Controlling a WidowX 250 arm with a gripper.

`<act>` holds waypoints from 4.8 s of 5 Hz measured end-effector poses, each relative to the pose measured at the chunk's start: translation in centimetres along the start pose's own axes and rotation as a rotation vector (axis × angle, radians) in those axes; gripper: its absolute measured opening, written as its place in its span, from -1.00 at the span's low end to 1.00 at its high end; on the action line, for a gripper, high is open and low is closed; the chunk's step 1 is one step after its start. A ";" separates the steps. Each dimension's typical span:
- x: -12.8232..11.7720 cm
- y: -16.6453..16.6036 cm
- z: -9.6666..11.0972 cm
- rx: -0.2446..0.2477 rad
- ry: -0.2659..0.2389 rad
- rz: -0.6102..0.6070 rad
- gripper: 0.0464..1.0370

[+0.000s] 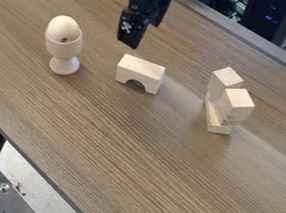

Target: Put the arch block on top of the tower

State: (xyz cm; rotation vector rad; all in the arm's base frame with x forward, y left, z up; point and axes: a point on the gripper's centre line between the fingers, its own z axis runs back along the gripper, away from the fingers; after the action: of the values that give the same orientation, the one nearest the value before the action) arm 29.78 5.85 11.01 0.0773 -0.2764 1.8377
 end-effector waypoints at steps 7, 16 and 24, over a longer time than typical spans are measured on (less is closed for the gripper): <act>-2.0 -0.2 -6.6 0.107 0.135 0.330 0.92; -9.2 -0.1 5.9 0.024 0.184 -0.394 0.08; -14.0 -1.5 1.8 -0.015 0.203 -0.645 0.08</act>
State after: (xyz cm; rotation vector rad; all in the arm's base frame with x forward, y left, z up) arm 35.04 -7.31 10.30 -0.0299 -0.1028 1.1901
